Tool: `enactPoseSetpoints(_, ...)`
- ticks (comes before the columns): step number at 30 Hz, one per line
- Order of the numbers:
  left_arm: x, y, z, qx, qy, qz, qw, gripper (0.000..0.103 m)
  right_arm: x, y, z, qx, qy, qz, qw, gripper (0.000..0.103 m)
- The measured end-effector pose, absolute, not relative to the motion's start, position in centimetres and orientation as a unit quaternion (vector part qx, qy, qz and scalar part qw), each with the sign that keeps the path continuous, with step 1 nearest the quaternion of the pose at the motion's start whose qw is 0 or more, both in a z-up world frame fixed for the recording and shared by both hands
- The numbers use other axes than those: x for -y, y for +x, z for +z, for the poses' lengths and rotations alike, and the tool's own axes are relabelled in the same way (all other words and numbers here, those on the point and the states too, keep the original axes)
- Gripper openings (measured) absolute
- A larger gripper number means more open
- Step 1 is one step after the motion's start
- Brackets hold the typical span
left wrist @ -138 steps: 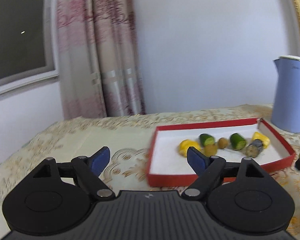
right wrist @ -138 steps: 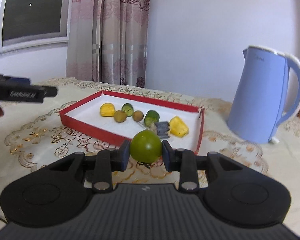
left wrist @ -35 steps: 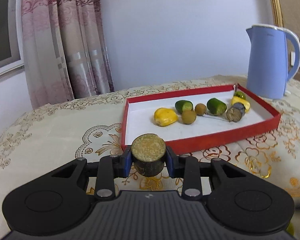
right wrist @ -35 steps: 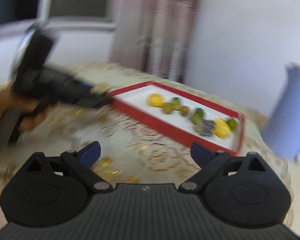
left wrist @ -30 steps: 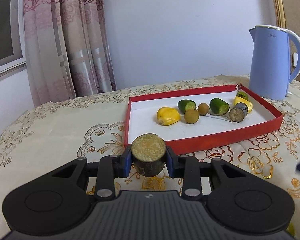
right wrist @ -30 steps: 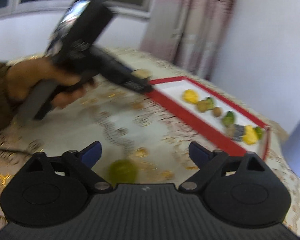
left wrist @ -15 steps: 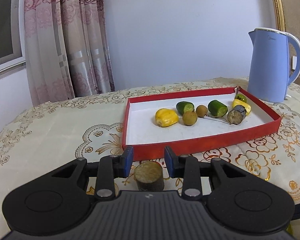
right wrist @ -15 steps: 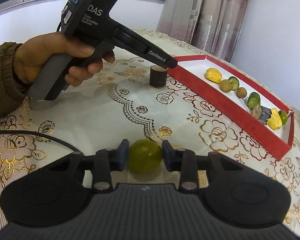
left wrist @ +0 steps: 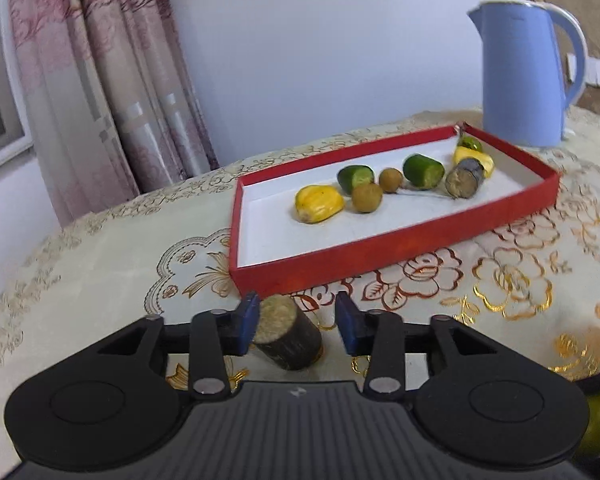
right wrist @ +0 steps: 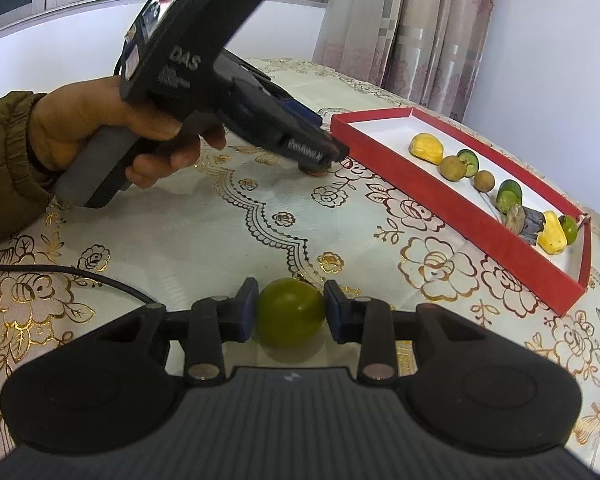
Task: Organize fruits
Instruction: 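Carry the chunk into the red tray and open the left tool while right holds the green fruit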
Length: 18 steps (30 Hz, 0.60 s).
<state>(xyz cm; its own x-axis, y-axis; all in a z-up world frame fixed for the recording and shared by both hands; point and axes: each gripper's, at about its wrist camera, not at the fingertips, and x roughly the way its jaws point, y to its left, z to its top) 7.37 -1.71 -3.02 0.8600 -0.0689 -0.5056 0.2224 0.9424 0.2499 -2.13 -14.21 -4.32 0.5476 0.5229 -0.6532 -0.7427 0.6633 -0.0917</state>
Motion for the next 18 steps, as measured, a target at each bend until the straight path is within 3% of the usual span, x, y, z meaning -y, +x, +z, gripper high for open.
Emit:
enactPoseSetpoints(2,2.2,7.1,-3.4,-0.249,0.179,-0.08,0.948,0.047,14.3,-2.0,-4.4,-0.303,-0.182,0.364,0.862,0.032)
enactPoseSetpoints(7,2.7,7.7,-4.5,-0.251,0.229,-0.035,0.94,0.047,14.3,-2.1,-4.4,-0.301,-0.185,0.36,0.863,0.034)
enactPoseSetpoints(14,1.1,8.6,-4.5,-0.271,0.192,-0.015,0.943,0.033,14.3,-2.2,-4.4,-0.299,-0.187,0.364,0.862,0.032)
enactPoseSetpoints(18,-0.7,9.1,-3.7,-0.296,0.133,-0.027,0.945,0.032,14.3,-2.2,-4.3,-0.3,-0.185,0.365,0.862,0.033)
